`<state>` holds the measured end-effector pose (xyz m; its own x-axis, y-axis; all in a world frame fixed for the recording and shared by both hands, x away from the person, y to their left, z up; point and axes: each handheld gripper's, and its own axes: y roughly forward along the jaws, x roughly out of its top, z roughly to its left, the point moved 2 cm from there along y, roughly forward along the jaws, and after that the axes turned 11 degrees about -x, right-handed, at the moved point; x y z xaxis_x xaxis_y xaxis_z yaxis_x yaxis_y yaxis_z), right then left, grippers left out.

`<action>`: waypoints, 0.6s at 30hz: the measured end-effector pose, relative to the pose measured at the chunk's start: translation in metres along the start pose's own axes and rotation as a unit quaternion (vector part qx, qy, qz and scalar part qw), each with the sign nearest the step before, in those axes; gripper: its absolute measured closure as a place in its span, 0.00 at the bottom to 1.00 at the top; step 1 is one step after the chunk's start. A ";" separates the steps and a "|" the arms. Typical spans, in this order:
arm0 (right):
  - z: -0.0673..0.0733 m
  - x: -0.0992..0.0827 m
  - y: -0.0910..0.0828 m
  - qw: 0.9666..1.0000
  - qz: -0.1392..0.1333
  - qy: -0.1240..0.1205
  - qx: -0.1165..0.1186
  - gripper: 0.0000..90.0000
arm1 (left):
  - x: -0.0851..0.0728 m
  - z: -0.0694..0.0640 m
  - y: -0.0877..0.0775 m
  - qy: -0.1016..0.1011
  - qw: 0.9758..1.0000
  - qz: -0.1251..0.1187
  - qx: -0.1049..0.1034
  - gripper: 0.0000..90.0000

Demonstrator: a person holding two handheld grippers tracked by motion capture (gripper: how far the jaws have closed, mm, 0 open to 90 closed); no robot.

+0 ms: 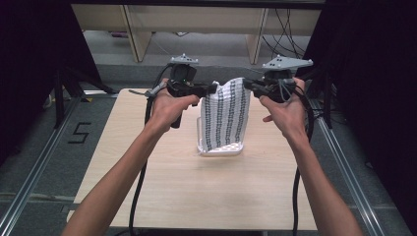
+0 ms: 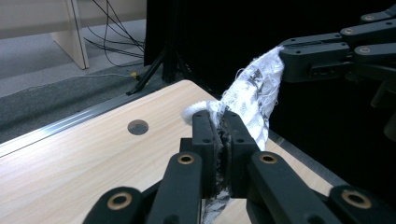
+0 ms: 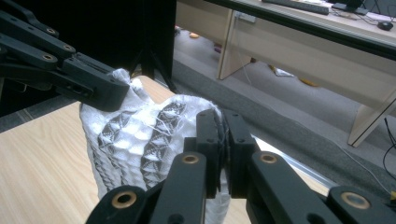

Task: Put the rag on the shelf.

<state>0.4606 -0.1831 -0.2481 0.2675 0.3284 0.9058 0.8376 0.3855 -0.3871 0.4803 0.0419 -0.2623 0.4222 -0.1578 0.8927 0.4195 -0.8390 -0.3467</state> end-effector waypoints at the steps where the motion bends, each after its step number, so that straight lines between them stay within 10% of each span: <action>1: -0.002 0.003 0.005 1.000 -0.003 0.002 -0.001 0.97 | 0.001 0.002 0.001 -0.001 1.000 -0.004 0.002 0.94; 18: -0.017 0.005 0.064 0.999 0.016 0.018 -0.021 0.97 | 0.005 0.052 0.024 -0.043 0.999 -0.022 0.022 0.94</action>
<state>0.5235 -0.1719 -0.2658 0.3116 0.3084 0.8988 0.8469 0.3388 -0.4099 0.5347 0.0479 -0.2814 0.4683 -0.0741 0.8805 0.4741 -0.8198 -0.3211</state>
